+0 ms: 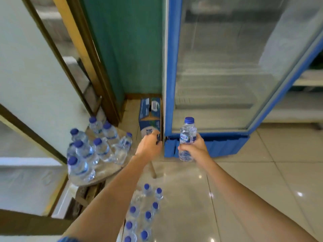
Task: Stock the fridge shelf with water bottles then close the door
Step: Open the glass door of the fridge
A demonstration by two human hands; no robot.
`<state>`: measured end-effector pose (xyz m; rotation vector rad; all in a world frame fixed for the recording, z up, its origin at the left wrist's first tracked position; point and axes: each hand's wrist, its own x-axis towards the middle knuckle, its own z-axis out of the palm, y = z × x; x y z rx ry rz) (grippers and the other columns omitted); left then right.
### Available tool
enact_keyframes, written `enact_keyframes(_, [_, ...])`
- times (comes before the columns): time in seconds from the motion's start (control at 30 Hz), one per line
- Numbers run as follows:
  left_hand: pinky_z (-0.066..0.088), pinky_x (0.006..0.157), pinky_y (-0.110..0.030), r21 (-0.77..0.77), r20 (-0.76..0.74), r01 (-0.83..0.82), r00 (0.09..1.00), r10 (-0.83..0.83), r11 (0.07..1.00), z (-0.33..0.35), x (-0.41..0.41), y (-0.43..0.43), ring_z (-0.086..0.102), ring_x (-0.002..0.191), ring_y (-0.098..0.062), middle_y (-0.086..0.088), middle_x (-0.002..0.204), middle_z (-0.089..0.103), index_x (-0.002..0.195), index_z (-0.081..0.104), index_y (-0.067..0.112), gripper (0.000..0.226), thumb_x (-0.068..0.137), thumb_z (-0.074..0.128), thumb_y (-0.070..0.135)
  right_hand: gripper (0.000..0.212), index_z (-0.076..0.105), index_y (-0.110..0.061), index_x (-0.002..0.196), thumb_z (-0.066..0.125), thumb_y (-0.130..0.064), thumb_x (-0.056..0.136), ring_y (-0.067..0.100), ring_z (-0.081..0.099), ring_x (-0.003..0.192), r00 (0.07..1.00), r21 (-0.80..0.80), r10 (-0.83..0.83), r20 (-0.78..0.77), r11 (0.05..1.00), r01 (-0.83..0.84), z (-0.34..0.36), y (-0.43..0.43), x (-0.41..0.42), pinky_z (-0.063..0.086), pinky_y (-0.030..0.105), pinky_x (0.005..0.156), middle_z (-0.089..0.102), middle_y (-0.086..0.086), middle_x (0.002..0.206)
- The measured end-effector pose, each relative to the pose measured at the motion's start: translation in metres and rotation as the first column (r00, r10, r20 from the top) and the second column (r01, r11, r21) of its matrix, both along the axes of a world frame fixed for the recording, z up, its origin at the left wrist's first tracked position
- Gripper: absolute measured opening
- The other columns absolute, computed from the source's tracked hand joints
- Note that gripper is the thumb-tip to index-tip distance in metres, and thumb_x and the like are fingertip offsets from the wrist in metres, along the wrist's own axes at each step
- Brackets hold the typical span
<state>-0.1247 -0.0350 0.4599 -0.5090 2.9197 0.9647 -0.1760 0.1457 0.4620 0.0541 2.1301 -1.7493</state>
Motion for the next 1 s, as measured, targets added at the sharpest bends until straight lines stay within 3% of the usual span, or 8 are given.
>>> enact_keyframes(0.1, [0.054, 0.08, -0.041, 0.003, -0.091, 0.023, 0.996, -0.023, 1.0, 0.093, -0.033, -0.013, 0.065, 0.089, -0.027, -0.009, 0.095, 0.068, 0.129, 0.043, 0.013, 0.039, 0.091, 0.052, 0.018, 0.05, 0.057, -0.012, 0.106, 0.078, 0.008, 0.066, 0.017, 0.064, 0.078, 0.998, -0.034, 0.028, -0.062, 0.999, -0.03, 0.106, -0.016, -0.021, 0.049, 0.026, 0.065, 0.067, 0.001, 0.085])
enact_keyframes(0.27, [0.052, 0.083, -0.042, -0.044, -0.257, 0.037, 0.965, -0.048, 0.998, 0.24, -0.084, -0.033, 0.062, 0.095, -0.031, -0.015, 0.104, 0.066, 0.131, 0.043, 0.009, 0.04, 0.092, 0.049, 0.02, 0.05, 0.058, -0.012, 0.105, 0.078, 0.01, 0.065, 0.014, 0.064, 0.076, 0.973, -0.113, 0.016, -0.228, 0.993, -0.043, 0.267, -0.038, -0.055, 0.048, 0.022, 0.061, 0.067, 0.0, 0.086])
enact_keyframes(0.37, [0.049, 0.088, -0.04, -0.036, -0.351, 0.033, 0.935, -0.044, 0.999, 0.314, -0.11, -0.038, 0.059, 0.105, -0.033, -0.017, 0.118, 0.06, 0.137, 0.039, 0.008, 0.045, 0.094, 0.048, 0.02, 0.051, 0.057, -0.014, 0.105, 0.077, 0.012, 0.066, 0.011, 0.063, 0.073, 0.949, -0.154, -0.008, -0.315, 0.987, -0.043, 0.34, -0.046, -0.07, 0.046, 0.016, 0.055, 0.066, -0.002, 0.082])
enact_keyframes(0.47, [0.048, 0.086, -0.038, -0.021, -0.407, 0.041, 0.912, -0.046, 0.999, 0.363, -0.133, -0.04, 0.057, 0.107, -0.034, -0.021, 0.122, 0.058, 0.138, 0.038, 0.006, 0.047, 0.095, 0.047, 0.022, 0.054, 0.057, -0.01, 0.109, 0.076, 0.014, 0.064, 0.009, 0.063, 0.071, 0.926, -0.181, -0.031, -0.375, 0.983, -0.041, 0.393, -0.05, -0.086, 0.048, 0.017, 0.058, 0.067, 0.0, 0.083])
enact_keyframes(0.53, [0.047, 0.083, -0.037, -0.004, -0.427, 0.044, 0.903, -0.041, 0.999, 0.383, -0.147, -0.039, 0.057, 0.106, -0.034, -0.022, 0.122, 0.057, 0.138, 0.038, 0.005, 0.047, 0.096, 0.047, 0.024, 0.054, 0.058, -0.009, 0.11, 0.077, 0.012, 0.064, 0.012, 0.063, 0.074, 0.915, -0.185, -0.038, -0.402, 0.982, -0.04, 0.418, -0.053, -0.096, 0.049, 0.021, 0.063, 0.067, 0.001, 0.085])
enact_keyframes(0.7, [0.04, 0.099, -0.04, 0.108, -0.501, -0.008, 0.863, 0.061, 0.994, 0.413, -0.18, -0.041, 0.047, 0.121, -0.034, -0.021, 0.136, 0.045, 0.138, 0.036, 0.001, 0.048, 0.098, 0.045, 0.025, 0.056, 0.057, -0.012, 0.111, 0.077, 0.01, 0.063, 0.01, 0.062, 0.075, 0.895, -0.185, -0.052, -0.443, 0.982, -0.035, 0.457, -0.063, -0.128, 0.044, 0.025, 0.061, 0.067, 0.004, 0.092])
enact_keyframes(0.83, [0.034, 0.104, -0.039, 0.286, -0.537, -0.017, 0.825, 0.175, 0.958, 0.415, -0.217, -0.046, 0.042, 0.127, -0.034, -0.022, 0.14, 0.041, 0.139, 0.034, 0.0, 0.05, 0.099, 0.043, 0.028, 0.053, 0.058, -0.013, 0.108, 0.077, 0.01, 0.064, 0.012, 0.063, 0.078, 0.888, -0.175, -0.027, -0.459, 0.983, -0.06, 0.464, -0.072, -0.155, 0.046, 0.026, 0.063, 0.068, 0.004, 0.094])
enact_keyframes(1.0, [0.039, 0.098, -0.037, 0.451, -0.548, 0.014, 0.793, 0.265, 0.892, 0.393, -0.255, -0.037, 0.05, 0.117, -0.03, -0.016, 0.127, 0.051, 0.129, 0.044, 0.001, 0.049, 0.098, 0.042, 0.039, 0.051, 0.058, -0.012, 0.106, 0.077, 0.01, 0.064, 0.019, 0.067, 0.082, 0.885, -0.17, -0.003, -0.465, 0.982, -0.086, 0.455, -0.078, -0.179, 0.054, 0.037, 0.076, 0.07, 0.005, 0.09])
